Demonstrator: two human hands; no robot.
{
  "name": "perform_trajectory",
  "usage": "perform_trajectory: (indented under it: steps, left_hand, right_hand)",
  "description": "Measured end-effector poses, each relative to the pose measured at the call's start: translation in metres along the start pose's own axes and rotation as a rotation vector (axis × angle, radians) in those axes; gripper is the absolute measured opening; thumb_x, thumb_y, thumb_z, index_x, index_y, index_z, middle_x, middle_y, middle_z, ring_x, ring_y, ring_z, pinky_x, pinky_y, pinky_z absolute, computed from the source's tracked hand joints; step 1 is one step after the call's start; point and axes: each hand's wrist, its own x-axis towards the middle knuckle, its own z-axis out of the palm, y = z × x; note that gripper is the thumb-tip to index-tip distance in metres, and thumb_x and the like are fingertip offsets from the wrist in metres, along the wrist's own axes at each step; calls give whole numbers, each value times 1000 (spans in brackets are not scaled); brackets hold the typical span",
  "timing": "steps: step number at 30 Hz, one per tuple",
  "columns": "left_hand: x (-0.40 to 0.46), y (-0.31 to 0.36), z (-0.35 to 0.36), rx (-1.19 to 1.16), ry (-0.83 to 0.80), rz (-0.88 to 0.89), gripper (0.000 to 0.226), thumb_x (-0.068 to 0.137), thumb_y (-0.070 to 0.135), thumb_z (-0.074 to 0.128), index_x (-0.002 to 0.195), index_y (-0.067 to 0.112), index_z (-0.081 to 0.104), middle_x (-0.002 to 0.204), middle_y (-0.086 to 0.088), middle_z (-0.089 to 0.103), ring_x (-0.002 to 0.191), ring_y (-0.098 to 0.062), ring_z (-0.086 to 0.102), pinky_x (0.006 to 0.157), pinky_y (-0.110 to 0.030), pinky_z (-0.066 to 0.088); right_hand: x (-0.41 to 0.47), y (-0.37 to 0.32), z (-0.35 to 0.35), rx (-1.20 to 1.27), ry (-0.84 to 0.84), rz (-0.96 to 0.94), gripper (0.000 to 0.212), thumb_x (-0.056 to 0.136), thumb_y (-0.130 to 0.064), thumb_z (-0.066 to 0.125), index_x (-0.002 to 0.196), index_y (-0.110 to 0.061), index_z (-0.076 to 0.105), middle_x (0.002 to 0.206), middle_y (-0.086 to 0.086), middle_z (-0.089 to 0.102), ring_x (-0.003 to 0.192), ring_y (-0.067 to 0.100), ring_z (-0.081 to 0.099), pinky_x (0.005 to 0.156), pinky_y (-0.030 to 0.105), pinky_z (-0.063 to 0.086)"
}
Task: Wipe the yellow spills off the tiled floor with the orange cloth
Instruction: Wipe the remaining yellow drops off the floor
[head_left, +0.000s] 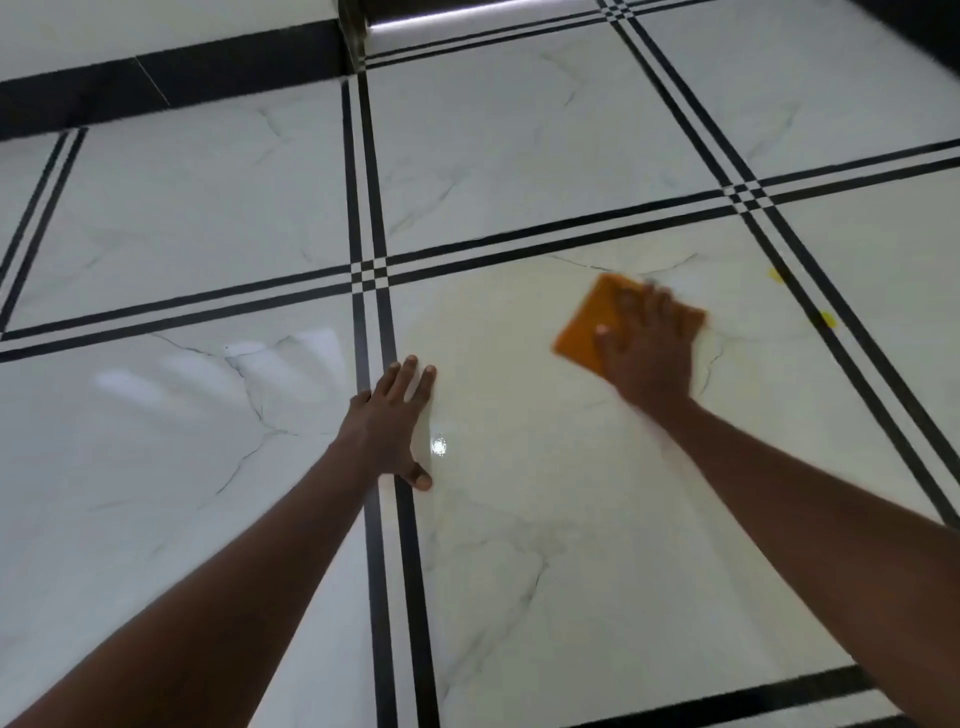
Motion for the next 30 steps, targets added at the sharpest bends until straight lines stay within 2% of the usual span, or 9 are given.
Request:
perform_trajectory:
  steps: [4,7,9,11,14,17,23,26,30]
  left_hand:
    - [-4,7,-11,35,-21,-36,152,58,59,87,156,17,-22,164,-9,-27,154,-31,-14,122,-53,20]
    - [-9,19,-25,30,-80,-71,153,57,55,90,157,15,-17,165,-9,-22,154,-31,-11,121,-52,25]
    - [-6,22,-36,-23,-114,-94,143,60,53,90,160,11,-4,167,-10,-6,155,-32,2,118,-51,31]
    - [-1,26,-47,-14,-28,-103,110,72,56,80,155,11,26,157,-11,30,144,-32,33,111,-48,40]
    - [8,52,-49,-2,348,-133,66,89,56,60,135,9,52,136,-14,53,128,-31,48,105,-45,40]
    - [12,113,-36,-189,521,-2,71,93,55,52,148,12,40,154,-17,38,144,-33,29,113,-46,29]
    - [39,188,-18,-226,242,121,111,80,85,40,160,24,-7,166,-11,-18,153,-31,-16,122,-55,0]
    - [46,191,-24,-158,133,106,123,73,89,45,157,25,-18,163,-10,-29,151,-32,-23,122,-56,-4]
    - [48,190,-35,-76,48,108,142,62,87,62,155,23,-25,160,-13,-33,150,-36,-26,122,-57,-1]
  right_hand:
    - [-129,39,-27,51,118,384,69,101,-50,31,159,-13,26,164,24,27,150,43,26,118,69,17]
    - [-252,-11,-30,40,43,427,73,99,-48,31,162,-13,19,167,23,20,153,43,20,120,64,12]
    - [-290,-41,-28,79,-2,259,77,95,-48,39,162,-14,22,168,21,18,154,42,18,122,63,10]
    - [-259,-39,-26,57,-84,-140,80,93,-51,44,162,-19,21,170,17,16,156,39,16,123,62,13]
    - [-150,-5,-18,-68,-203,-594,79,95,-59,38,163,-29,13,171,9,12,158,32,15,122,62,14]
    - [-77,42,-14,-90,-113,-311,74,96,-57,32,162,-25,20,169,13,22,153,37,26,122,61,16]
    - [-164,89,-33,-66,38,186,72,99,-52,29,162,-17,23,165,20,27,150,41,27,119,63,21]
    - [-217,61,-34,-47,-50,86,77,98,-52,37,163,-19,14,169,18,17,155,39,19,123,61,13]
    - [-147,91,-46,-47,-213,-345,77,98,-59,35,164,-28,10,172,8,11,158,31,14,124,59,13]
